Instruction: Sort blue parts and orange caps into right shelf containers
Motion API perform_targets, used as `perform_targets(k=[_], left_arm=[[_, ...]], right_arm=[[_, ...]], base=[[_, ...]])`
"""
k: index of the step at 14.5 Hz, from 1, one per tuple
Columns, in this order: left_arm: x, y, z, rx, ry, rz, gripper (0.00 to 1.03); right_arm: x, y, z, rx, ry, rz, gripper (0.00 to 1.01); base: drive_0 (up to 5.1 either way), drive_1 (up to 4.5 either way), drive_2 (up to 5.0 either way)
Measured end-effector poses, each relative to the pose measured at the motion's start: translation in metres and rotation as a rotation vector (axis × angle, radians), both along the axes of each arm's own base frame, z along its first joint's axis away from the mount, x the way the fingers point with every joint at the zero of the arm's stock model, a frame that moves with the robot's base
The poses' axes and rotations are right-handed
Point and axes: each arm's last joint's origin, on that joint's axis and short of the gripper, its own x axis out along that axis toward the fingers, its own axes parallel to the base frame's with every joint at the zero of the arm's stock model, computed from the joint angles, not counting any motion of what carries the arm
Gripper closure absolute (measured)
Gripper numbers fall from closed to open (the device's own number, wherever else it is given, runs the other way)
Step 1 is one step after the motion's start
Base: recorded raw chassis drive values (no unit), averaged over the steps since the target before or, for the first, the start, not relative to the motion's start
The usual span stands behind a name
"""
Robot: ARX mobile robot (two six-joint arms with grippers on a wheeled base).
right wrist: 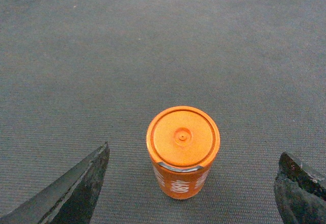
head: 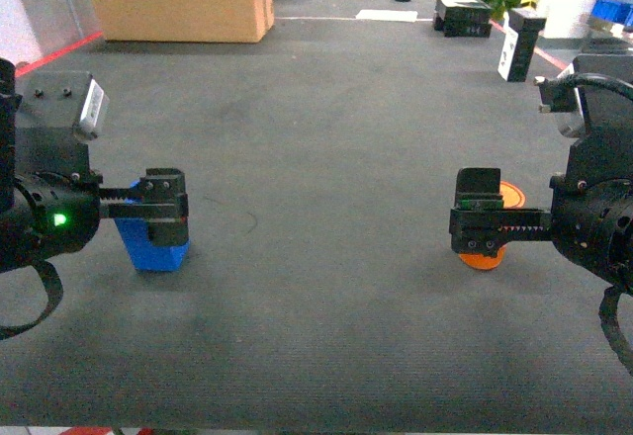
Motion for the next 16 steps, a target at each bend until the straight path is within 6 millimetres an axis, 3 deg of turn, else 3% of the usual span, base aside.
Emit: perform_targets(k=[3,10,12,13,16], left_arm=[[0.001,0.000,-0.017,-0.018,0.040,0.001,0.05],[0.016,-0.005,-0.034,-0.014,0.097,0.013,0.05],[0.018,-0.005,-0.036,-0.006,0.097,0.022,0.08],[0.019,-0.005,-0.036,-0.004,0.086,0.028,0.20],[0.020,-0.005,-0.033,-0.010,0.054,0.038,0.44]], right_arm=[[0.007,0.001,-0.020,-0.007,0.049,-0.007,0.03],[0.031,0.004,-0.039,0.008,0.077,-0.047,0.03],[0.032,0.005,-0.041,0.001,0.083,-0.054,0.23],[0.032,0.007,-0.040,0.002,0.078,-0.050,0.36],[0.032,0.007,-0.040,0.000,0.081,-0.051,0.57]], base=[[0.0,0.00,0.0],[0.0,0.00,0.0],[0.0,0.00,0.0],[0.0,0.00,0.0],[0.0,0.00,0.0]])
